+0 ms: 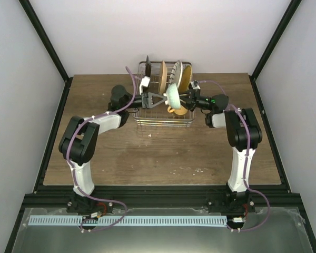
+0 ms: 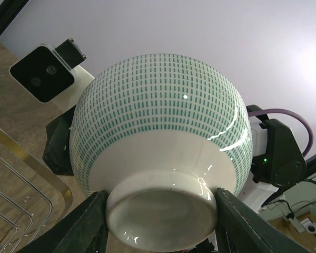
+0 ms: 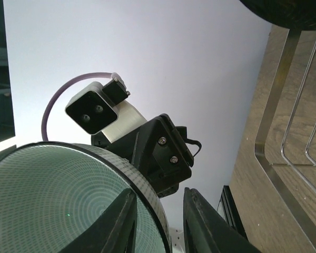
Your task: Load the mixed dishes into the dish rack
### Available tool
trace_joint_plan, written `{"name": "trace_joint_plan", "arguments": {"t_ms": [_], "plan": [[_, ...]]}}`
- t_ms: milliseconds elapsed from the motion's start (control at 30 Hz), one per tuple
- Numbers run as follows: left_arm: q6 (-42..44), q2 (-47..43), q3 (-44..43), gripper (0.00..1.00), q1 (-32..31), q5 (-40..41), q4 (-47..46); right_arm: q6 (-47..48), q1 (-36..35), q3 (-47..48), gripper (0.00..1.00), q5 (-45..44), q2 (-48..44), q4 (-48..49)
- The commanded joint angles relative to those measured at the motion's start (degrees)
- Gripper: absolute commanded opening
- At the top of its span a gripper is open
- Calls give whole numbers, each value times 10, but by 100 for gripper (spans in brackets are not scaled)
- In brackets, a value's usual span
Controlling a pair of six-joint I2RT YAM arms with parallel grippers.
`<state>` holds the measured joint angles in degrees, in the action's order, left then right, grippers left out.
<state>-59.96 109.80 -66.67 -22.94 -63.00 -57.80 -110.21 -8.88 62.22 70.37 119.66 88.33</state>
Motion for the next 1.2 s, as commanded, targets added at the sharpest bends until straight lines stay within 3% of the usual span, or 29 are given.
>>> {"name": "trace_joint_plan", "arguments": {"t_ms": [0, 200, 333, 467, 733, 967, 1167], "plan": [[5, -36, 6, 35, 10, -22, -66, 0, 16, 9, 24, -23, 11, 187], [14, -40, 20, 34, 33, -24, -58, 13, 37, -5, 24, -7, -3, 175], [58, -48, 25, 34, 49, -32, 0, 63, 55, -22, 25, 20, -27, 107], [181, -54, 9, 34, 56, -37, 152, 134, 67, -33, 24, 48, -58, 21], [462, -66, -96, 32, 56, 25, 561, 320, 81, -33, 25, 81, -129, -218], [551, -57, -165, 30, 57, 81, 709, 496, 90, -8, 25, 95, -173, -456], [612, -46, -226, 30, 57, 142, 812, 546, 100, -5, 25, 98, -194, -521]]}}
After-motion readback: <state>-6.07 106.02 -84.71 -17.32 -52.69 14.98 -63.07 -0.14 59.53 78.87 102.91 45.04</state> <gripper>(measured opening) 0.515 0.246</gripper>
